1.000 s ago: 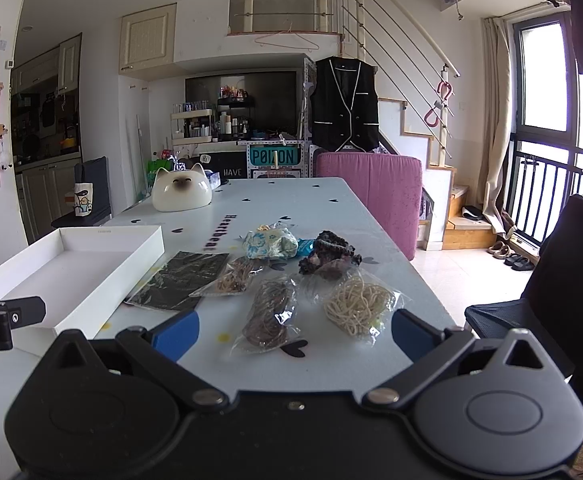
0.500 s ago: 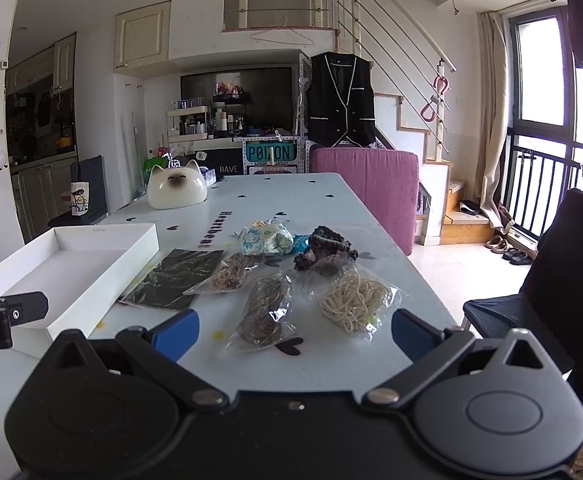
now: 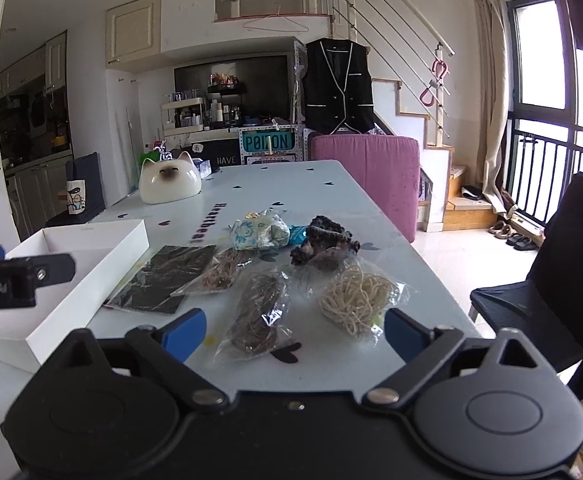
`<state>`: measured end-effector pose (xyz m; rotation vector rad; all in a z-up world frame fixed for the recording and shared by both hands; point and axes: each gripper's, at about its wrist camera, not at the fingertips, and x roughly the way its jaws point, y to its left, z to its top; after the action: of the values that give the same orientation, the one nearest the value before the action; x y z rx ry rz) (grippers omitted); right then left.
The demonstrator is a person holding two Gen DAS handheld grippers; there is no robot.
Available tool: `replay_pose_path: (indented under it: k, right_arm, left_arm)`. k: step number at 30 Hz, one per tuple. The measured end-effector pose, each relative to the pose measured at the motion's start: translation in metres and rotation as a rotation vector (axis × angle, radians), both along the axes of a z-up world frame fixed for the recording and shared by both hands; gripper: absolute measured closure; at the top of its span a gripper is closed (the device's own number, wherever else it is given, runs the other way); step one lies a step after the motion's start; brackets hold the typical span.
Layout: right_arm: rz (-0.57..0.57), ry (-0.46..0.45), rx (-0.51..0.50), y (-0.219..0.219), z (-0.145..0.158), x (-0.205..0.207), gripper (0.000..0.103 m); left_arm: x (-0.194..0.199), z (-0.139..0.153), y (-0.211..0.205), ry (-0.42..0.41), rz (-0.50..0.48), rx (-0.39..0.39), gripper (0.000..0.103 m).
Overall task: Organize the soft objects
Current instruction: 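Move left tool toward black mask packet while right tool grasps bag of dark strands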
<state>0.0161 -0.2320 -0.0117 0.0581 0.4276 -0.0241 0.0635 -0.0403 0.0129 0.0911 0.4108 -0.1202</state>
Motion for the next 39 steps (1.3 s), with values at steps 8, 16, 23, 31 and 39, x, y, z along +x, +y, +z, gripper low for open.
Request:
replay_pose_path:
  k: [8, 16, 23, 31, 39]
  right_arm:
    - [0.033, 0.012, 0.037, -0.002, -0.006, 0.029, 0.018]
    - [0.044, 0.022, 0.071, -0.007, -0.013, 0.051, 0.02]
    - [0.075, 0.057, 0.094, -0.006, -0.022, 0.07, 0.02]
    - [0.101, 0.098, 0.093, -0.002, -0.033, 0.084, 0.021]
    - [0.109, 0.123, 0.108, 0.0, -0.036, 0.103, 0.024]
  left_arm:
    - [0.073, -0.003, -0.019, 0.138, -0.054, -0.047, 0.022]
    - [0.152, -0.028, -0.031, 0.318, -0.007, -0.04, 0.039]
    - [0.194, -0.05, -0.046, 0.431, 0.008, 0.044, 0.039]
    - [0.219, -0.071, -0.05, 0.45, 0.045, 0.138, 0.035]
    - [0.217, -0.071, -0.048, 0.456, -0.021, 0.071, 0.055]
